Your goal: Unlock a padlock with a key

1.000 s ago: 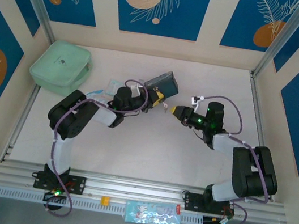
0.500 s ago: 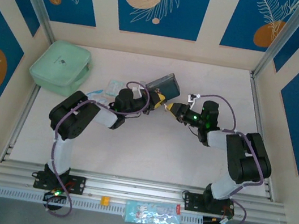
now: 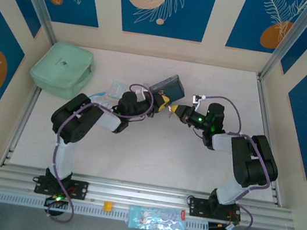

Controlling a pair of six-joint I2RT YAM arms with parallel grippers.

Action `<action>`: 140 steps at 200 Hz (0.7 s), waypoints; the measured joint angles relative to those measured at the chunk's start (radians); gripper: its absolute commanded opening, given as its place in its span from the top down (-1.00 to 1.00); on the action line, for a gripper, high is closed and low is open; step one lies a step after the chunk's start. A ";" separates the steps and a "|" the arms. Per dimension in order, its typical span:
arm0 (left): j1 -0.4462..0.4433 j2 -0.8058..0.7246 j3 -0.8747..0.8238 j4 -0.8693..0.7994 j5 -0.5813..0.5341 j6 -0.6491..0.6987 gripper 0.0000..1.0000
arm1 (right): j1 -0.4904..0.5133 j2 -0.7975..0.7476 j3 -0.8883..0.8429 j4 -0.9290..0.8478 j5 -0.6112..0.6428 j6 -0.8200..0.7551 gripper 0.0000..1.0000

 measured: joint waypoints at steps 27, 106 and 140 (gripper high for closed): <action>-0.003 0.000 -0.003 0.002 -0.031 -0.022 1.00 | -0.004 0.026 0.027 0.000 -0.010 -0.005 1.00; -0.027 0.003 -0.039 0.049 -0.098 -0.068 1.00 | 0.005 0.078 0.078 -0.006 -0.028 -0.004 1.00; -0.027 0.034 -0.027 0.079 -0.128 -0.076 1.00 | 0.015 0.101 0.074 0.046 0.033 0.045 1.00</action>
